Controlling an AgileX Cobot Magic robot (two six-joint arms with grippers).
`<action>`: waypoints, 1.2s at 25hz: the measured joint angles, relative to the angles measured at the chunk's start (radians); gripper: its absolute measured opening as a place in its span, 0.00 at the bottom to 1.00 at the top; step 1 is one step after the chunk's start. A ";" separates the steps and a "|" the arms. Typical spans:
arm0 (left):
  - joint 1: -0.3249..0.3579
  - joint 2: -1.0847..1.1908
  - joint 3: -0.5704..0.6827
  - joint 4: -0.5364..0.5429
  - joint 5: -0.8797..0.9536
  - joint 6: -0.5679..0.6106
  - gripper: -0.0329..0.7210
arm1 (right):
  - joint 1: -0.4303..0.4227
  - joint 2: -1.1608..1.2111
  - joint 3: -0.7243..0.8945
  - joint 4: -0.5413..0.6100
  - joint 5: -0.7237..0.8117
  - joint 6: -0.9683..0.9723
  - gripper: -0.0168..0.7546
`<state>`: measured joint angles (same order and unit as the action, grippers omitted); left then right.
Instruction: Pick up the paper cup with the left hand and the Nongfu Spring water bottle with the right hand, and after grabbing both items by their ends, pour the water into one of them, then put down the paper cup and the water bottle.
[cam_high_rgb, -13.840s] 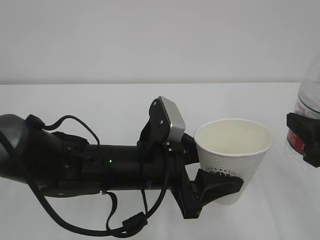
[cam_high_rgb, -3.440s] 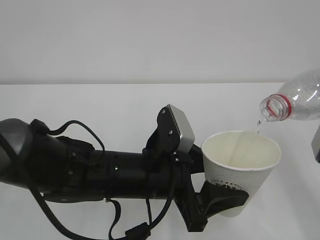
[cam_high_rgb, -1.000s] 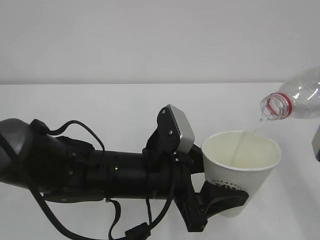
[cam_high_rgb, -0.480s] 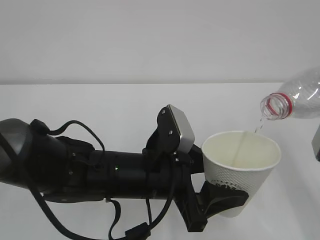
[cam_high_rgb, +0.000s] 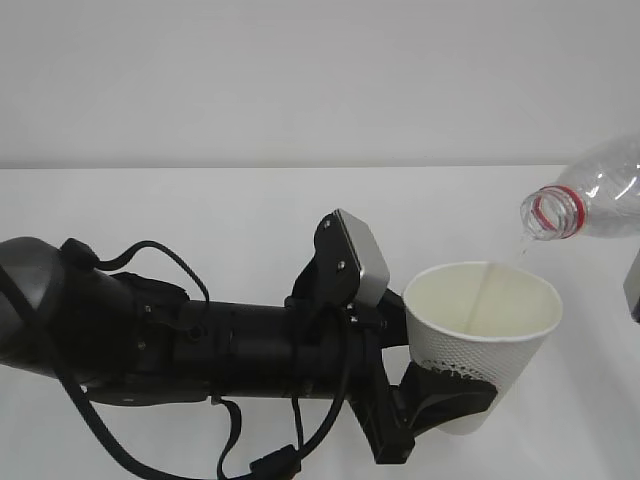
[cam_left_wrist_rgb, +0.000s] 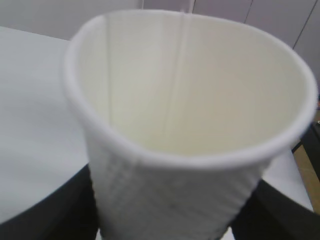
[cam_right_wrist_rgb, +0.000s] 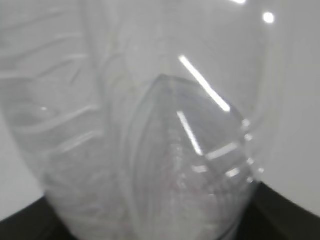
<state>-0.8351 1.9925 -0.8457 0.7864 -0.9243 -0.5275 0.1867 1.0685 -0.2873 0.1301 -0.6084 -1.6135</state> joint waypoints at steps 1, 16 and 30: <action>0.000 0.000 0.000 0.000 0.000 0.000 0.73 | 0.000 0.000 0.000 0.000 0.000 0.000 0.66; 0.000 0.000 0.000 0.000 0.000 0.000 0.73 | 0.000 0.000 0.000 0.000 0.000 -0.002 0.66; 0.000 0.000 0.000 0.000 0.000 0.000 0.73 | 0.000 0.000 0.000 0.000 -0.001 -0.006 0.66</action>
<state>-0.8351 1.9925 -0.8457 0.7864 -0.9243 -0.5275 0.1867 1.0685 -0.2873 0.1301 -0.6091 -1.6191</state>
